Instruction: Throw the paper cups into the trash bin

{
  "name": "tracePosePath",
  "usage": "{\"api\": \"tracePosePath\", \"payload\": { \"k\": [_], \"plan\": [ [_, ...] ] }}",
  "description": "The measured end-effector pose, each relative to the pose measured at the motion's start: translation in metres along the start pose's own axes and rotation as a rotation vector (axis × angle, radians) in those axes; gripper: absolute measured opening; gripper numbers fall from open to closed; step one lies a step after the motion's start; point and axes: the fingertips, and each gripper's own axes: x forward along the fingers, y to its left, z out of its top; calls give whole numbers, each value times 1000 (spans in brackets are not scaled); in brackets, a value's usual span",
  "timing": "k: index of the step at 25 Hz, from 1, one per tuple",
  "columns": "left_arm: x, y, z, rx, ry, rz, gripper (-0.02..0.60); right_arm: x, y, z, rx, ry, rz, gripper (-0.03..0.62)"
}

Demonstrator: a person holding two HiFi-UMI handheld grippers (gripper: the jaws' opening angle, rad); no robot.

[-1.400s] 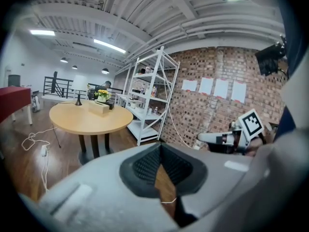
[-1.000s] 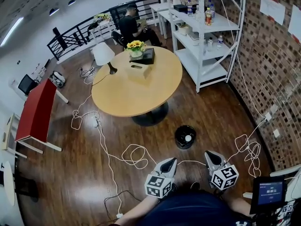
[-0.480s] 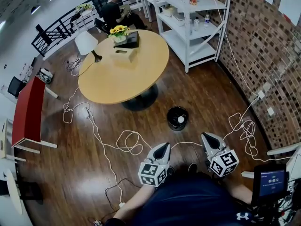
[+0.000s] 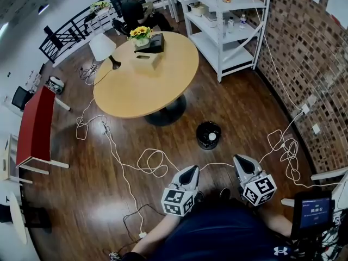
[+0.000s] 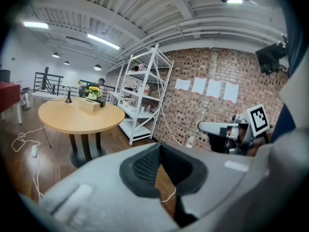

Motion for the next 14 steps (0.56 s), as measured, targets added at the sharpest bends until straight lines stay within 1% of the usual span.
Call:
{"api": "tracePosePath", "payload": {
  "k": [8, 14],
  "plan": [
    [1, 1, -1, -2, 1, 4, 3, 1, -1, -1, 6, -3, 3, 9],
    [1, -7, -4, -9, 11, 1, 5, -6, -6, -2, 16, -1, -4, 9]
  ]
}}
